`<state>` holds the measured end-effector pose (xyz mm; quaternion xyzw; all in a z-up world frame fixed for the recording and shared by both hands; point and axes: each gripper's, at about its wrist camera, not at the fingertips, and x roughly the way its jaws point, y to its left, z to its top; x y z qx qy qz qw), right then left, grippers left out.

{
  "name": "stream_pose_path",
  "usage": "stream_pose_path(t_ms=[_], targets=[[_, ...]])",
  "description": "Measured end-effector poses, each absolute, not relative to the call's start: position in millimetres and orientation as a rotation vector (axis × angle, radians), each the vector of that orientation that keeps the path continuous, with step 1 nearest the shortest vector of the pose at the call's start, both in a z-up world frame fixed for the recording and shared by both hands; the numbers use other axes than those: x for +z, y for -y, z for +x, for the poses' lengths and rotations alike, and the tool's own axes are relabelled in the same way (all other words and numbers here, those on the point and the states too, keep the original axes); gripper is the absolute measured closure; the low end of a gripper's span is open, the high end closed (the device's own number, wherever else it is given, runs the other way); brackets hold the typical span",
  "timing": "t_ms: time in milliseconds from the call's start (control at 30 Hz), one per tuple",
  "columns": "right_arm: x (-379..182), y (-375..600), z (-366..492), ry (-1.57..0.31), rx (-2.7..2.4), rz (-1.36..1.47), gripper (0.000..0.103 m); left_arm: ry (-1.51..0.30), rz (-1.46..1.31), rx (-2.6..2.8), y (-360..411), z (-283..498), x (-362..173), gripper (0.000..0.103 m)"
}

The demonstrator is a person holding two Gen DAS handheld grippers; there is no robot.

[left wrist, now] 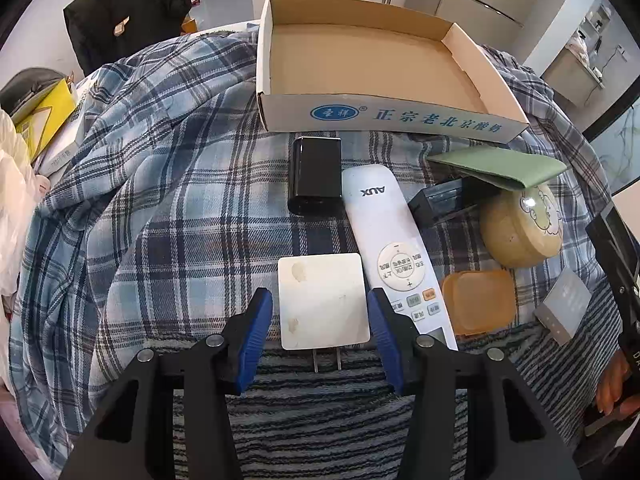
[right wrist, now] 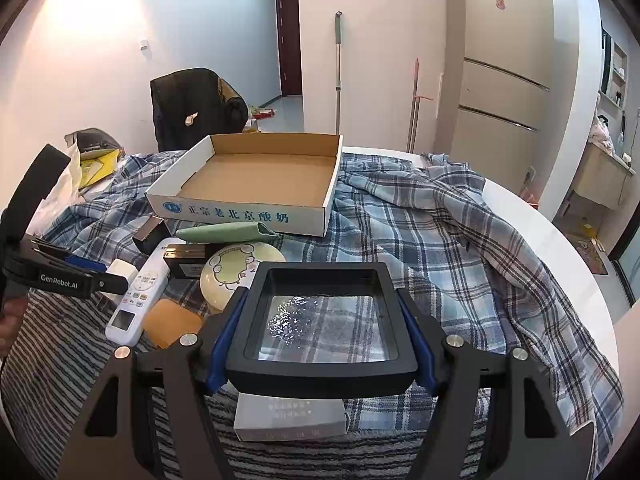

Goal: Organize rigid objects
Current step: 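Grasp the white plug charger with the left gripper while right holds the glass square, then carry both items over the cardboard box and release them inside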

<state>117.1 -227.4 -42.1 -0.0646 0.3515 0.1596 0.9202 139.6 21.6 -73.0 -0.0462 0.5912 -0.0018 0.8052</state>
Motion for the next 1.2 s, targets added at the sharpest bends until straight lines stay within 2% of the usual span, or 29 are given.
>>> stream_pose_path(t_ms=[267,633,767,1000,1200], targets=[[-45.4,226.9,118.5,-0.733,0.324,-0.140,0.034,-1.263,-0.014,0.005,-14.4,139.3,-73.6,0.051],[-47.5,224.7,117.8,-0.733,0.324,-0.163,0.034,-1.291,-0.072,-0.011,-24.2,140.3,-77.5,0.051],[-49.0,224.9,118.6,-0.740,0.322,-0.165,0.034,-1.288,-0.042,0.000,-18.4,145.9,-81.9,0.056],[-50.2,224.4,119.6,-0.740,0.316,-0.176,0.034,-1.240,-0.078,-0.015,-24.5,137.3,-77.0,0.056],[-39.2,230.3,122.6,-0.727,0.270,-0.153,0.034,-1.103,-0.069,-0.035,-28.2,110.2,-37.6,0.056]])
